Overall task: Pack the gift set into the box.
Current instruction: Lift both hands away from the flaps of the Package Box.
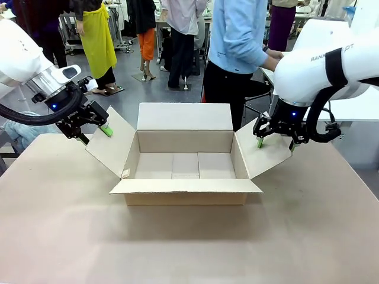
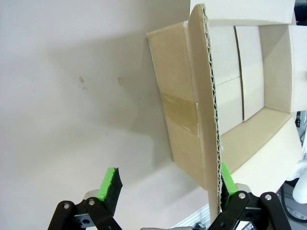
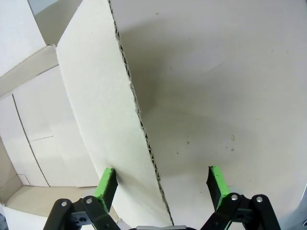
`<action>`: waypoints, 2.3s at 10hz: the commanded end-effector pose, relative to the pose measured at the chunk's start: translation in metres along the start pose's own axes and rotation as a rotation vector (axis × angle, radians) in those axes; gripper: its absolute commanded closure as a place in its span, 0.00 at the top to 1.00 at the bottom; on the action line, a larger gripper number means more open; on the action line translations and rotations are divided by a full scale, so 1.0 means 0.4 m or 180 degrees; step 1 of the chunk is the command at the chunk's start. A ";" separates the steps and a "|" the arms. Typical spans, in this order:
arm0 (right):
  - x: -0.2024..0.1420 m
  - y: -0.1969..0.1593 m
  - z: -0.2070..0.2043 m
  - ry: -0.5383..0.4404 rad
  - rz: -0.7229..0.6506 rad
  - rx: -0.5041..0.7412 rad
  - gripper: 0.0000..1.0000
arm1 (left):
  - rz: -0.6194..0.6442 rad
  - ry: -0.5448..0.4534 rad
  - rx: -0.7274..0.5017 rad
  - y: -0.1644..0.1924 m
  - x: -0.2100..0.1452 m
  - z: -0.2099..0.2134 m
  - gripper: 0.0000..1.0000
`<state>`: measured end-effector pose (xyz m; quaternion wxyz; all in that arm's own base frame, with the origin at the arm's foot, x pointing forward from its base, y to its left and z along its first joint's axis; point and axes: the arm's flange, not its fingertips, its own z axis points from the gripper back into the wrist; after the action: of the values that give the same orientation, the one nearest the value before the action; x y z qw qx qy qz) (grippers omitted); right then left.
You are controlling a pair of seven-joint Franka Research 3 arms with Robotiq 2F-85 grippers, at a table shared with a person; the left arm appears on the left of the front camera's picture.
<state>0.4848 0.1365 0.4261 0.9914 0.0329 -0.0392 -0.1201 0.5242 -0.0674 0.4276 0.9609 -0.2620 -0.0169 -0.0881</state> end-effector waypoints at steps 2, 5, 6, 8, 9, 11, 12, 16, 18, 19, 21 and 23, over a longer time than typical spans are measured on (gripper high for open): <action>0.010 0.005 0.002 -0.0022 -0.0070 -0.0096 1.00 | 0.0023 0.0002 0.0049 -0.001 -0.008 0.002 1.00; 0.010 0.005 0.002 -0.0022 -0.0070 -0.0096 1.00 | 0.0023 0.0002 0.0049 -0.001 -0.008 0.002 1.00; 0.010 0.005 0.002 -0.0022 -0.0070 -0.0096 1.00 | 0.0023 0.0002 0.0049 -0.001 -0.008 0.002 1.00; 0.010 0.005 0.002 -0.0022 -0.0070 -0.0096 1.00 | 0.0023 0.0002 0.0049 -0.001 -0.008 0.002 1.00; 0.010 0.005 0.002 -0.0022 -0.0070 -0.0096 1.00 | 0.0023 0.0002 0.0049 -0.001 -0.008 0.002 1.00; 0.010 0.005 0.002 -0.0022 -0.0070 -0.0096 1.00 | 0.0023 0.0002 0.0049 -0.001 -0.008 0.002 1.00; 0.010 0.005 0.002 -0.0022 -0.0070 -0.0096 1.00 | 0.0023 0.0002 0.0049 -0.001 -0.008 0.002 1.00; 0.010 0.005 0.002 -0.0022 -0.0070 -0.0096 1.00 | 0.0023 0.0002 0.0049 -0.001 -0.008 0.002 1.00; 0.010 0.005 0.002 -0.0022 -0.0070 -0.0096 1.00 | 0.0023 0.0002 0.0049 -0.001 -0.008 0.002 1.00; 0.010 0.005 0.002 -0.0022 -0.0070 -0.0096 1.00 | 0.0023 0.0002 0.0049 -0.001 -0.008 0.002 1.00; 0.010 0.005 0.002 -0.0022 -0.0070 -0.0096 1.00 | 0.0023 0.0002 0.0049 -0.001 -0.008 0.002 1.00; 0.010 0.005 0.002 -0.0022 -0.0070 -0.0096 1.00 | 0.0023 0.0002 0.0049 -0.001 -0.008 0.002 1.00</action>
<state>0.4849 0.1359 0.4252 0.9914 0.0322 -0.0372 -0.1212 0.5242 -0.0674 0.4276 0.9609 -0.2620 -0.0169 -0.0881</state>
